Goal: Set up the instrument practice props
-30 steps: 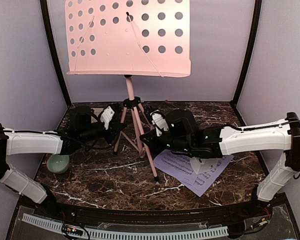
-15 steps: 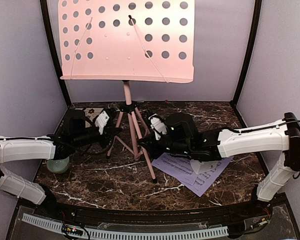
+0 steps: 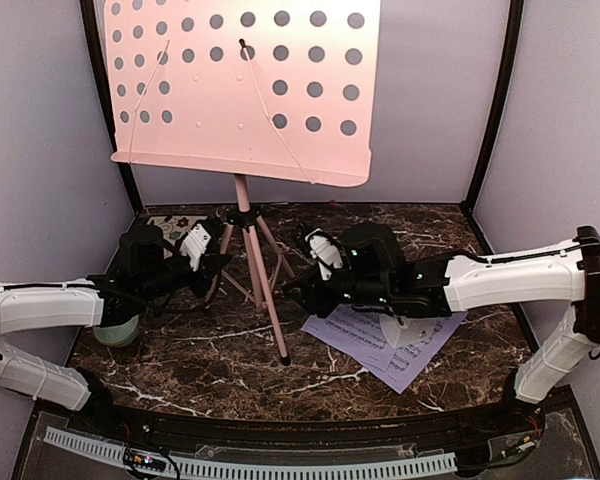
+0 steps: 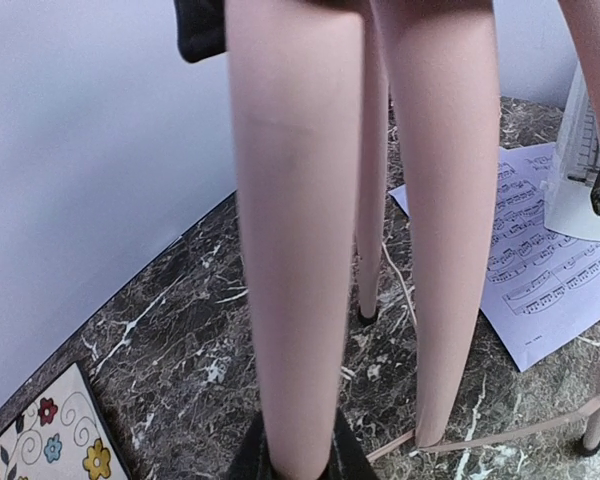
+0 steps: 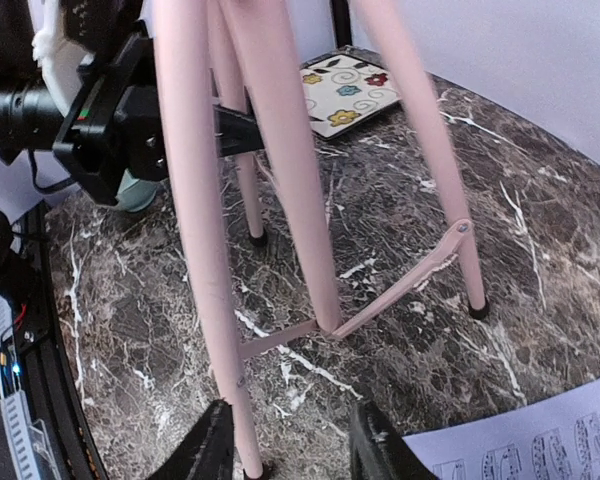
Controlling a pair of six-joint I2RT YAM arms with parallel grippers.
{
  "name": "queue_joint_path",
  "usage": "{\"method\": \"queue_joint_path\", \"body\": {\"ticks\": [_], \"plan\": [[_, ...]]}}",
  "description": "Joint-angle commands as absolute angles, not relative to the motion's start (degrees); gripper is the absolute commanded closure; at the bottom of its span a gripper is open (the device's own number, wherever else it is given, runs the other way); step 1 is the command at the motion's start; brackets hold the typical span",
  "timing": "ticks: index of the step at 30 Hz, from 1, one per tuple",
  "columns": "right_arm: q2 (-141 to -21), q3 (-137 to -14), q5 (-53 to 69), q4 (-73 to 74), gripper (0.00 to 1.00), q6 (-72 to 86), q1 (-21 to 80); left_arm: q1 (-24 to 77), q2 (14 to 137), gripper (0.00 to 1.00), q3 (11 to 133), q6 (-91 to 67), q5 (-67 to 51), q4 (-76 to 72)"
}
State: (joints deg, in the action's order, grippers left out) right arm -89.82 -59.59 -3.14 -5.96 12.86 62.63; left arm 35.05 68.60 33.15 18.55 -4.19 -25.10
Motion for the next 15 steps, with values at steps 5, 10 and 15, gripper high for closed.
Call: {"method": "queue_joint_path", "body": {"ticks": [5,10,15], "plan": [[-81.9,-54.1,-0.4,-9.3,0.47,13.4,57.6,34.9,65.5,1.00,32.7,18.1,2.0,-30.5],[-82.3,-53.4,0.0,-9.7,0.42,13.5,53.9,34.9,65.3,1.00,32.0,17.5,2.1,-30.9],[-90.6,-59.0,-0.9,-10.0,0.38,9.1,51.9,34.9,65.5,1.00,31.6,16.7,2.1,-32.2]]}}
